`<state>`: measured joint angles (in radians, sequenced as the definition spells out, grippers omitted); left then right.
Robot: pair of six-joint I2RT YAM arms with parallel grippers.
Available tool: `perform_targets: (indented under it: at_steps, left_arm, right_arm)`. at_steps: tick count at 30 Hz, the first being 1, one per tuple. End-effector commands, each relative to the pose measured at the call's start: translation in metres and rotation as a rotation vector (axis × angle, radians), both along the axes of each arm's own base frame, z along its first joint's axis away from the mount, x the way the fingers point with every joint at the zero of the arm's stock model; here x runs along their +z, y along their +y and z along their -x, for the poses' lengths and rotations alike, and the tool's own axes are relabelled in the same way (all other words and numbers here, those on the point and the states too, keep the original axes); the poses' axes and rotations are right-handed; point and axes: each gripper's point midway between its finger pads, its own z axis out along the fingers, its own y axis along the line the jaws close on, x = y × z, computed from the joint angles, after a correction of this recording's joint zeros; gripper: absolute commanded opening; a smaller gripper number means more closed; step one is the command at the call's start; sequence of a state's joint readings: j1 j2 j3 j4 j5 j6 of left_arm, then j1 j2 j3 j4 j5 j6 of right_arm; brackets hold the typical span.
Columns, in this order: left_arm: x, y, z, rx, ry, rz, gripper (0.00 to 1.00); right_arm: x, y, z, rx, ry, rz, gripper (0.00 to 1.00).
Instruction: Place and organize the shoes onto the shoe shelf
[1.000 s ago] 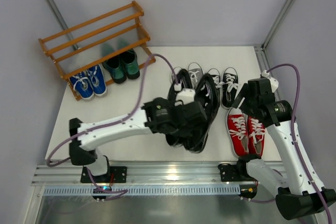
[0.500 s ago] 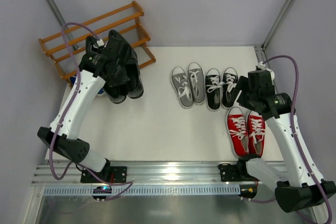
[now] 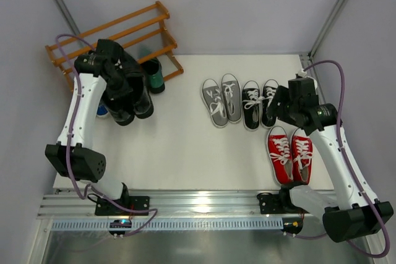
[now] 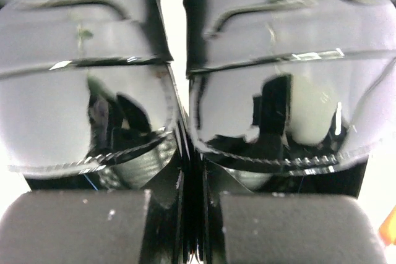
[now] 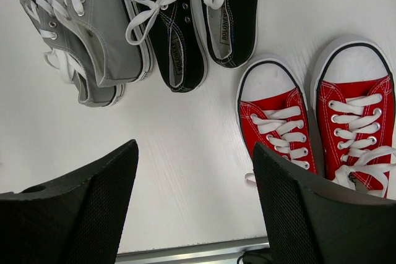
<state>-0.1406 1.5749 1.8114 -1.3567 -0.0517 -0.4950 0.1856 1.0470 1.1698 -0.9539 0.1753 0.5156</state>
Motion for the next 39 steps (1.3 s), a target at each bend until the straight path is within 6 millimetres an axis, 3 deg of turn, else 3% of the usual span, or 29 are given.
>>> perform_targets:
  at_steps: [1,7,9,15,23,30,39]
  left_arm:
    - [0.037,0.017,-0.043,0.018,-0.202,-0.017,0.0]
    - [0.015,0.052,-0.078,0.091,-0.162,-0.054,0.0]
    - [0.01,0.077,-0.088,0.141,-0.156,-0.062,0.0]
    - [0.02,0.119,-0.108,0.231,-0.207,-0.126,0.0]
    - [0.032,0.147,-0.128,0.33,-0.322,-0.189,0.0]
    - [0.028,0.171,-0.144,0.363,-0.362,-0.217,0.0]
    - [0.037,0.172,-0.164,0.34,-0.467,-0.221,0.0]
  right_arm:
    - [0.009,0.002,-0.012,0.022,-0.041,0.0,0.75]
    - [0.009,0.003,-0.018,0.036,-0.02,0.015,0.75]
    - [0.009,0.003,-0.018,0.037,-0.013,0.022,0.75]
    - [-0.004,0.002,-0.019,0.04,0.03,0.039,0.73]
    - [-0.006,0.002,-0.023,0.045,0.069,0.075,0.72]
    - [-0.004,0.001,-0.023,0.042,0.07,0.09,0.72]
    - [-0.003,0.001,-0.023,0.027,0.056,0.083,0.72]
